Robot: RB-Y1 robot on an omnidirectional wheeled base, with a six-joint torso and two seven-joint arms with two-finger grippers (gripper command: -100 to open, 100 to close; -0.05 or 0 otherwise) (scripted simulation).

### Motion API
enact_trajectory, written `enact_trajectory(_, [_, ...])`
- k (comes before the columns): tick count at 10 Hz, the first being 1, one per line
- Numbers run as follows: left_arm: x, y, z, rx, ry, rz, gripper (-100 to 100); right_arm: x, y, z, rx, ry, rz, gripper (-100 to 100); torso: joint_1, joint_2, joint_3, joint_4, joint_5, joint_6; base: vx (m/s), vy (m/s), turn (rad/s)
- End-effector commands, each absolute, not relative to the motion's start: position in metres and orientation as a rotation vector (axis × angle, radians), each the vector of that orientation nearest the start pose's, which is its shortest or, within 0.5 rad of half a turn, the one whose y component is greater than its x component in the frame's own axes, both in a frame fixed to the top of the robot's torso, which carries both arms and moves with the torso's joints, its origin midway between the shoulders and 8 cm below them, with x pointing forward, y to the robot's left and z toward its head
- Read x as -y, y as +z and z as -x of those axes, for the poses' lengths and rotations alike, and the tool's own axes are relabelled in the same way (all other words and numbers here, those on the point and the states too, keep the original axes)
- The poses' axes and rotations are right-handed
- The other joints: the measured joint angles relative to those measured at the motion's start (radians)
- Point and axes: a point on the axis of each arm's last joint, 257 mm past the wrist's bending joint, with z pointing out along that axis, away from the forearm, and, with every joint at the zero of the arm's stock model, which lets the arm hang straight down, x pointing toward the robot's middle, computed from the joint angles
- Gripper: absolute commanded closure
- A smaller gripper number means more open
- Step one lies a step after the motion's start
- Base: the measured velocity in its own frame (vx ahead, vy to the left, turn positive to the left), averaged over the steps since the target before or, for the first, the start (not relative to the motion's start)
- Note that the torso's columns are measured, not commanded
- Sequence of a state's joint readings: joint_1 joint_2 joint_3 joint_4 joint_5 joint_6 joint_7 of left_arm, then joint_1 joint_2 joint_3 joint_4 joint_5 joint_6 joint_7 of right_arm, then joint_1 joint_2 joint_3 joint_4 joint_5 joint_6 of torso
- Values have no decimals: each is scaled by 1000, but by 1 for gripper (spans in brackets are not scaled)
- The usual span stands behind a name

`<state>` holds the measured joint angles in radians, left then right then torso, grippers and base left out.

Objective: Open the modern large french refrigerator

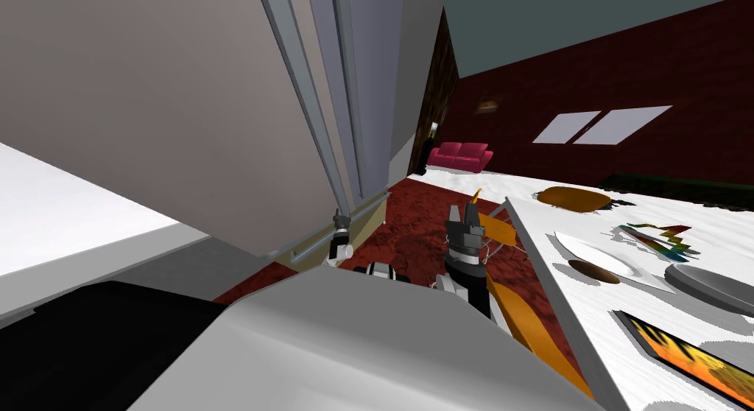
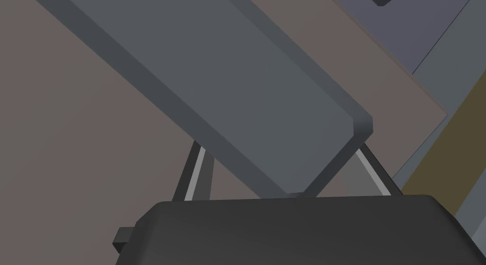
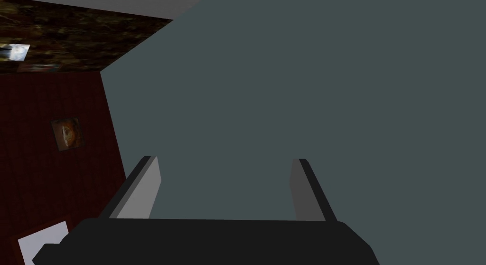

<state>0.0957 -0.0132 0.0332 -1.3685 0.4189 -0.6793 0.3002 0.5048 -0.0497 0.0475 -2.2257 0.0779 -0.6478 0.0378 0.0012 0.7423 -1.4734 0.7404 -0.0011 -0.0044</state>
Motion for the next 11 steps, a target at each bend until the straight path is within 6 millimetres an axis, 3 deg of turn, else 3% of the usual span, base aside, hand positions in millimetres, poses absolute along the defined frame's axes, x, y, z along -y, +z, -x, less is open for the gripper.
enact_trajectory(1, [-294, -221, -491, -378, -1710, 1397, 100, 245, 23, -332, -649, 1294, -490, 0, 1, -5, -3, -2, 1, 1, -107, 34, 60])
enact_trajectory(11, [-213, -213, -563, -530, -1849, 1390, 100, 245, 23, -332, -649, 1294, -490, 0, -2, -4, -2, 2, -1, 1, -134, 41, 27])
